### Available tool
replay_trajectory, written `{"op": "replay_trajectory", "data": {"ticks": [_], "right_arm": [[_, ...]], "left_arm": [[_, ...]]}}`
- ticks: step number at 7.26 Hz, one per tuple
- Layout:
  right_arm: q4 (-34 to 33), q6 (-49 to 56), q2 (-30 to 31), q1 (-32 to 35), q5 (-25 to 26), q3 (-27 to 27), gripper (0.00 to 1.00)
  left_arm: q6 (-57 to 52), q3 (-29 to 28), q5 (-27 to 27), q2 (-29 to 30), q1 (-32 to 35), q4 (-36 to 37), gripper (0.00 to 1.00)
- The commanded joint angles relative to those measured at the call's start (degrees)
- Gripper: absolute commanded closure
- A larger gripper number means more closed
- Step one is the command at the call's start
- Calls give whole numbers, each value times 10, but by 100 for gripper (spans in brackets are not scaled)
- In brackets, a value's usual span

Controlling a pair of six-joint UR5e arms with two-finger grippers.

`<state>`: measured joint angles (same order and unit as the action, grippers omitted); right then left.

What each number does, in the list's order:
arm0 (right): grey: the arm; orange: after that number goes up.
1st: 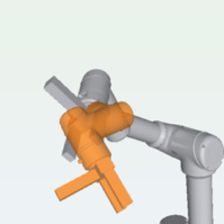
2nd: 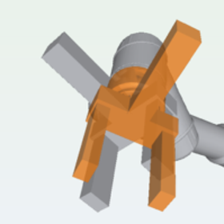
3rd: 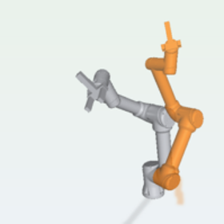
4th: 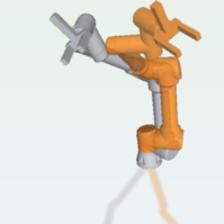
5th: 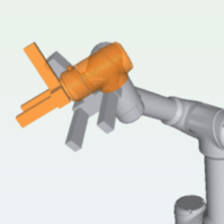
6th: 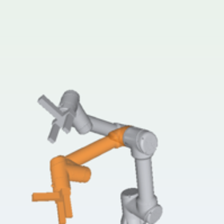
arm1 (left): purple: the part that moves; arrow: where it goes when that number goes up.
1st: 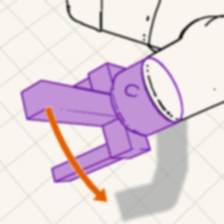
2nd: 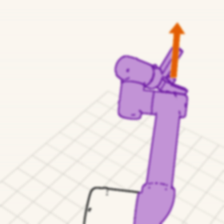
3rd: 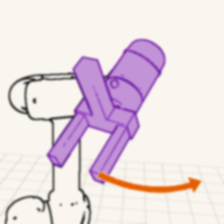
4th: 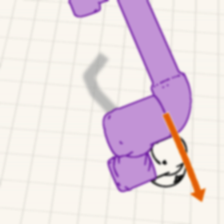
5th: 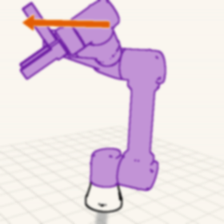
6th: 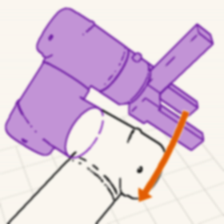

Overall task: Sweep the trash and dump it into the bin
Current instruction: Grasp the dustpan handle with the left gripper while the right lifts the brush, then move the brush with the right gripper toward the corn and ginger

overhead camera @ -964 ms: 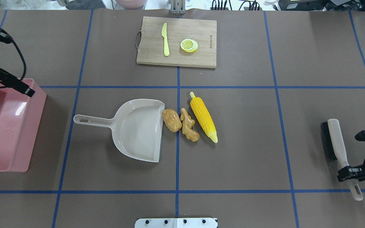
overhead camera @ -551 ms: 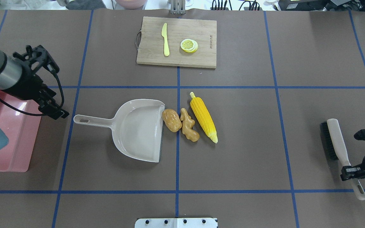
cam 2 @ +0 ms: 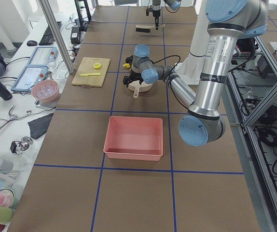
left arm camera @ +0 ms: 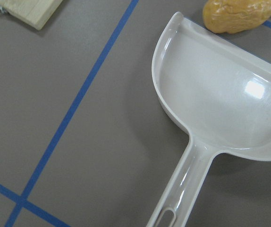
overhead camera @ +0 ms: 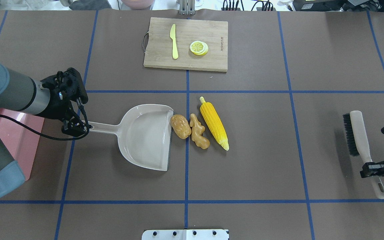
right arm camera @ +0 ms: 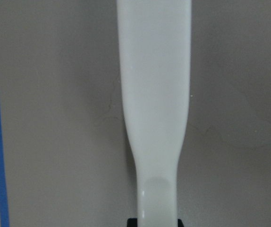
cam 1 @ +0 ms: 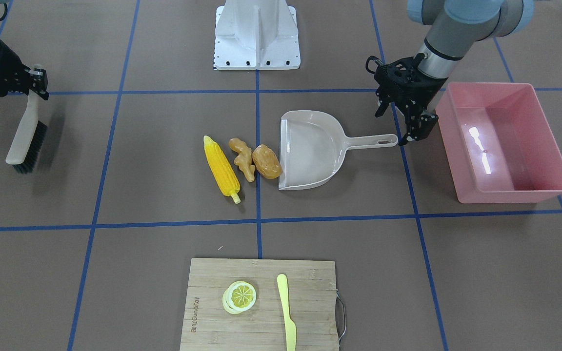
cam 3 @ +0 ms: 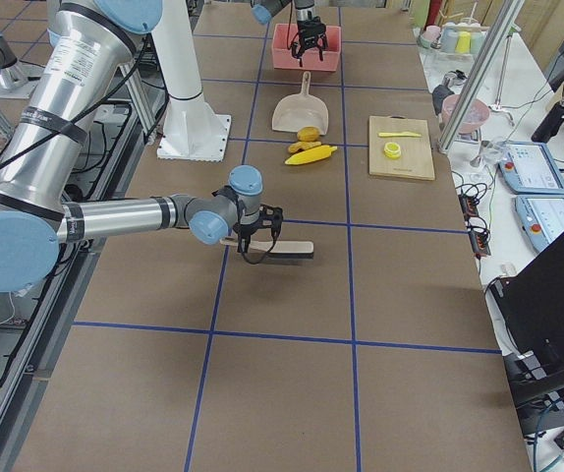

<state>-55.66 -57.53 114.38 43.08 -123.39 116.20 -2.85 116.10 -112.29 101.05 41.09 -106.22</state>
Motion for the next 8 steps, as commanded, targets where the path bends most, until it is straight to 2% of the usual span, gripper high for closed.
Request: {"op": "replay_trajectory", "data": {"ticks": [1,2,3,6,8], "right_arm": [[-12,19,-32,23,-12,10,100],[-38,11,-71,19,-31,14,100],[-92,8,-121,28,-44,18,100],[-248,-4,-276,27,-36,14,100],[-262,-26,-308,-20,-36,11,100]], "left_arm": [[-27,31,9,-34,-31,-4,1],[-125,41,35,-36,-32,-8,1],[-183,47,60,-34,-49,-12,1],[-182,40,98,-35,-99,-10,1],[-182,50,93,-61,-89,-14,1]]}}
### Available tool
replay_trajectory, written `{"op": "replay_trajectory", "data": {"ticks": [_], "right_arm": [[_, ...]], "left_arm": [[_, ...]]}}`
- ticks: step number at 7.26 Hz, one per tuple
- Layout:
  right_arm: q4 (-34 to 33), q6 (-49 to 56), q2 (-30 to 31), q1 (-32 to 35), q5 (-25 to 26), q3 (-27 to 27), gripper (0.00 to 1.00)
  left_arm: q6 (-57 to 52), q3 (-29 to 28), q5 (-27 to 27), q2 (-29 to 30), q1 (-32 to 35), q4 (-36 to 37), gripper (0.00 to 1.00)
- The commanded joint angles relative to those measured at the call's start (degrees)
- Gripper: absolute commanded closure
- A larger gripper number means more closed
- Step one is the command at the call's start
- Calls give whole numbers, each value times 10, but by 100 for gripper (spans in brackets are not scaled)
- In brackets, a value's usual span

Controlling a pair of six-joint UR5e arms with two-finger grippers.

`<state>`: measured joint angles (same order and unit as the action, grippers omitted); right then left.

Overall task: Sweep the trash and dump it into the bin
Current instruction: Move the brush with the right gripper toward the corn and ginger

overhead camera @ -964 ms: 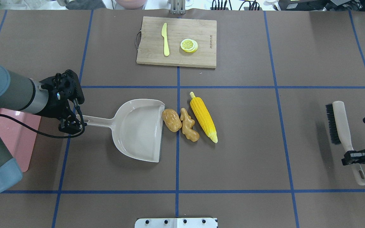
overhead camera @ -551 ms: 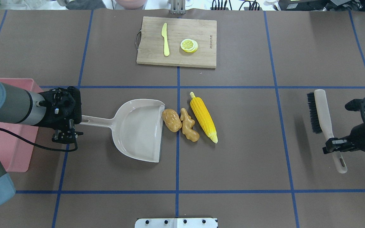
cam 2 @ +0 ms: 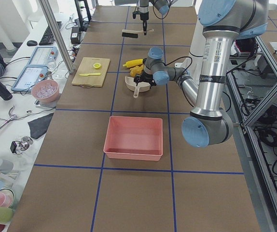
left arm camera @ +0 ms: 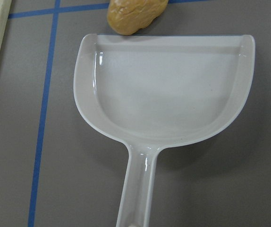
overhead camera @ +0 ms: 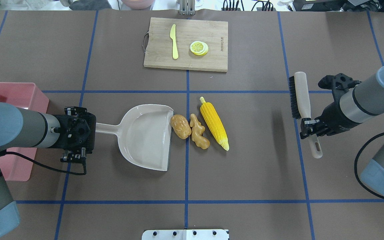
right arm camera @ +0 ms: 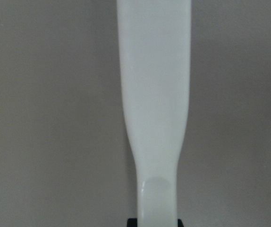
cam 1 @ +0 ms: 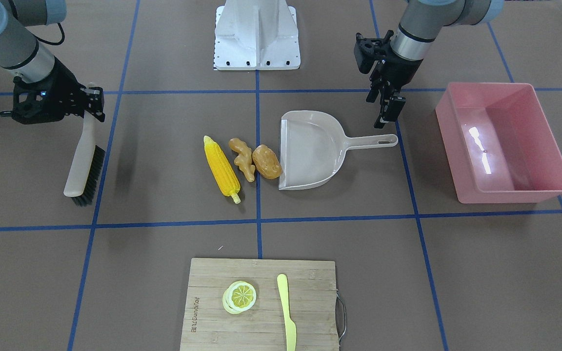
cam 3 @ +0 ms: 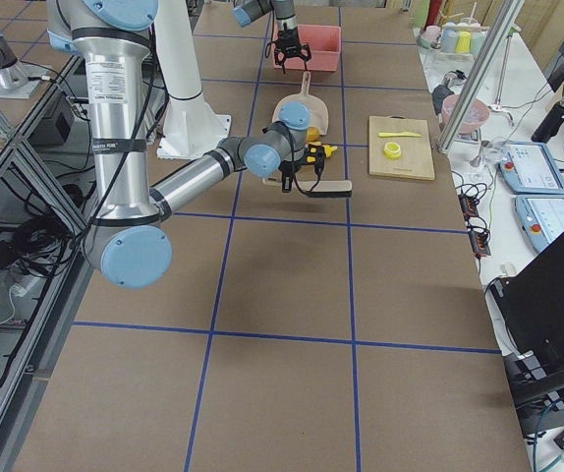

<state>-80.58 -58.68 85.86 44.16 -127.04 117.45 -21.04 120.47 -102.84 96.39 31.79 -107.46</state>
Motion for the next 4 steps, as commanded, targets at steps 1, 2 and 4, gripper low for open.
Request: {"op": "replay_trajectory", "data": {"ticks": [1,2,4], "right_arm": [[-13,-22,-32,-56,8,-6,100],[-65,-22,-83,-75,14,-6,100],[-97,-23,-128,-102,15,-35,100]], "left_arm": [[-1,11,-3,-14,26,-4,1],[0,9,-17,-15,32,0,1],[11,-6,-34,-15,30,-5,1]]}}
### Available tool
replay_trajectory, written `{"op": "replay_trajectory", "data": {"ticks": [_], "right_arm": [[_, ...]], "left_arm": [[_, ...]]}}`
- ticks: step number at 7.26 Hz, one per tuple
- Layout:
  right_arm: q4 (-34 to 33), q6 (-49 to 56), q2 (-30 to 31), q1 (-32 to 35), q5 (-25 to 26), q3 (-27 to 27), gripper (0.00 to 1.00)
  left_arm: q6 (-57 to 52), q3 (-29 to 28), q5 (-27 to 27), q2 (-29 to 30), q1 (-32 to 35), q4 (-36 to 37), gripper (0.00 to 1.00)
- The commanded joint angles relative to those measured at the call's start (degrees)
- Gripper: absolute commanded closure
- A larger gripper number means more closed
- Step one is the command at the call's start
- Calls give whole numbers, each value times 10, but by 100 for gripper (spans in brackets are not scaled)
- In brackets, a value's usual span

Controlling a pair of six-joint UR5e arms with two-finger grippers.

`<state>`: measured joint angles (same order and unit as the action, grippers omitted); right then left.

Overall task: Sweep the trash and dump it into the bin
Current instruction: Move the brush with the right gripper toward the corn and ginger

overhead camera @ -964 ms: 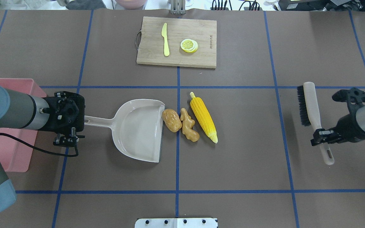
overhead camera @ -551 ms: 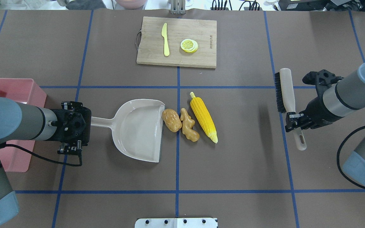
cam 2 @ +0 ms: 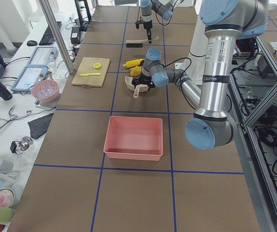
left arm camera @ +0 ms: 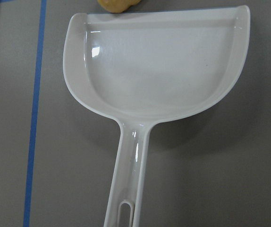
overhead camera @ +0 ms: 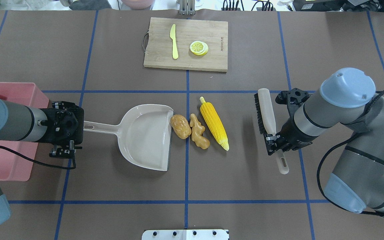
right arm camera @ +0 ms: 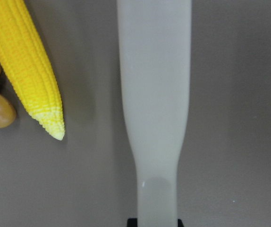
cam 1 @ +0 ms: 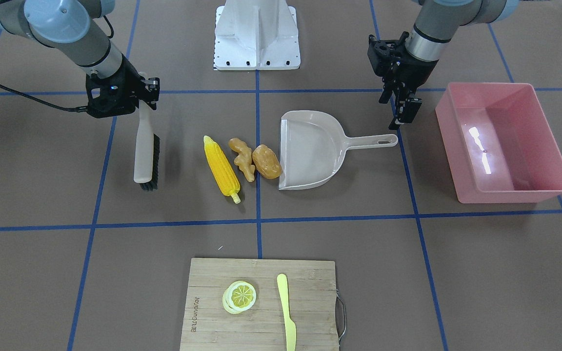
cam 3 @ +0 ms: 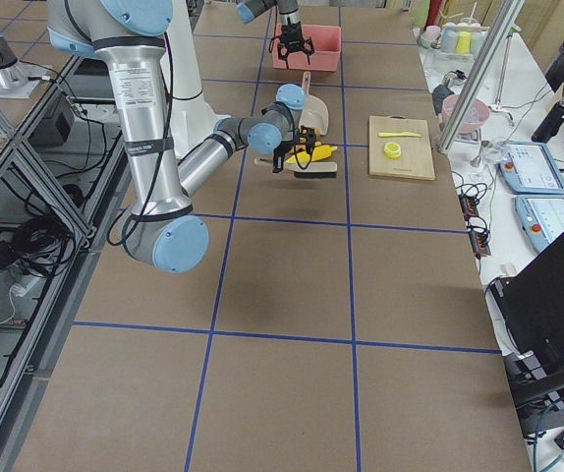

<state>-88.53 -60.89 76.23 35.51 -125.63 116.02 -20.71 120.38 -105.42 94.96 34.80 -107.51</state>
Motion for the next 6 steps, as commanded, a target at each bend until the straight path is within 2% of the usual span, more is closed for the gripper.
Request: {"op": "replay_trajectory", "data": {"ticks": [1,6], "right_arm": [[-15,-4,-38,-34,15,-49,100],[-17,-21,-108,-65,60,-107,100]], "left_arm": [[8,-8,-9,-3,4,0,1],[7,-71,-12,49,33,-9,2]]}}
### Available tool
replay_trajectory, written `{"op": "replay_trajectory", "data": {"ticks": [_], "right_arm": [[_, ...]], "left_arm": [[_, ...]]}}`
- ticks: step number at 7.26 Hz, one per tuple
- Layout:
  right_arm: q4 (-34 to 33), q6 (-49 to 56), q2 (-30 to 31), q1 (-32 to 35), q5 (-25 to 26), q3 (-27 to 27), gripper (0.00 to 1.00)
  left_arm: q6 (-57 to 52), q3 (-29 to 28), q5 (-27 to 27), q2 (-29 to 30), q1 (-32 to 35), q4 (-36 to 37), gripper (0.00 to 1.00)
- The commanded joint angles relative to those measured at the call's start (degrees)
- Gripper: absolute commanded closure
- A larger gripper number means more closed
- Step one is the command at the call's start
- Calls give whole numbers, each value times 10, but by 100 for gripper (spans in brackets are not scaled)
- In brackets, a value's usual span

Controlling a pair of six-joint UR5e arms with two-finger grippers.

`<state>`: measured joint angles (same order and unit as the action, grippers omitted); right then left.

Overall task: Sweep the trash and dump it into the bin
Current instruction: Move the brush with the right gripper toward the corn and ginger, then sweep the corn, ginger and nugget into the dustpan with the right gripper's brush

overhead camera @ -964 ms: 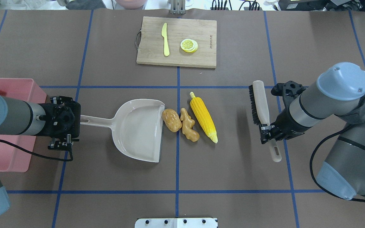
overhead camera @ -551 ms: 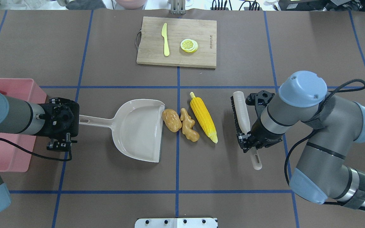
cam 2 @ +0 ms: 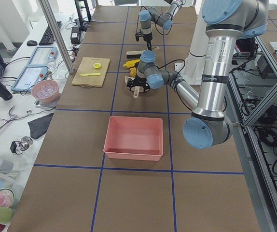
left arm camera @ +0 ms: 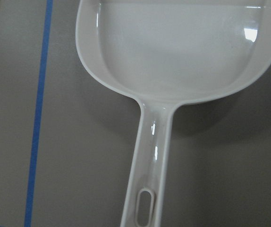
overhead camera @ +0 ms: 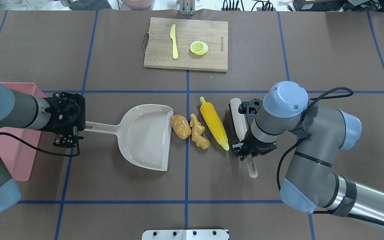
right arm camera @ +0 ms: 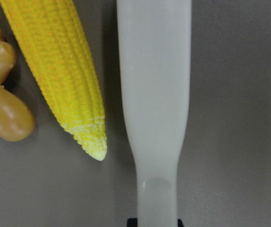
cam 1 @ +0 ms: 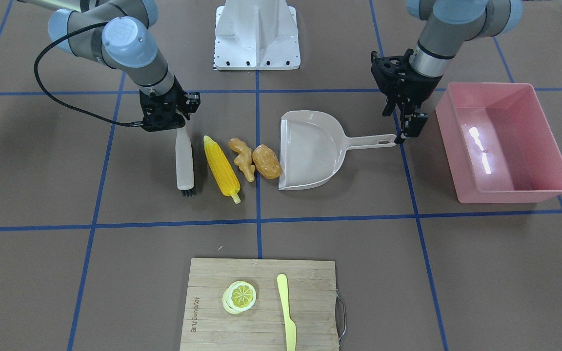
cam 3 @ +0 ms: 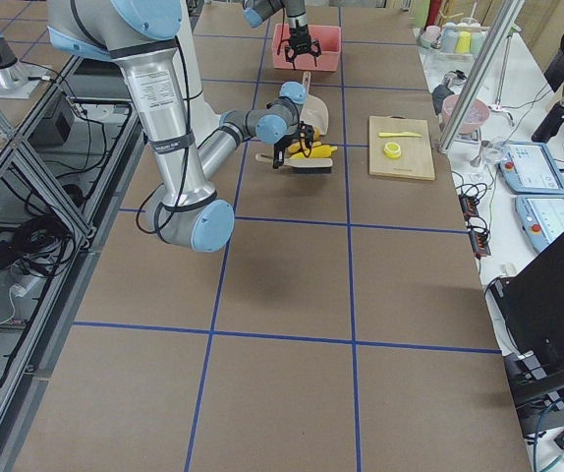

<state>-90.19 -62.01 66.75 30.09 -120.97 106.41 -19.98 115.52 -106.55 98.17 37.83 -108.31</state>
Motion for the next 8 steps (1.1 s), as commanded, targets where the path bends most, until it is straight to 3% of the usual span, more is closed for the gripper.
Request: {"op": "replay_trajectory", "data": {"ticks": [1,3,8], "right_arm": [[0,-21,-21,-21,22,-17,100],[5,-37,-52,-30,23,-50,100],[28,-71,-69,-49,23,-56,100]], "left_arm": [[-1,-49,-1,37,0,-1,2],[-3,-63,-2,46,-16,0,3],[-5,-94,-23,62,-26,2,6]]}}
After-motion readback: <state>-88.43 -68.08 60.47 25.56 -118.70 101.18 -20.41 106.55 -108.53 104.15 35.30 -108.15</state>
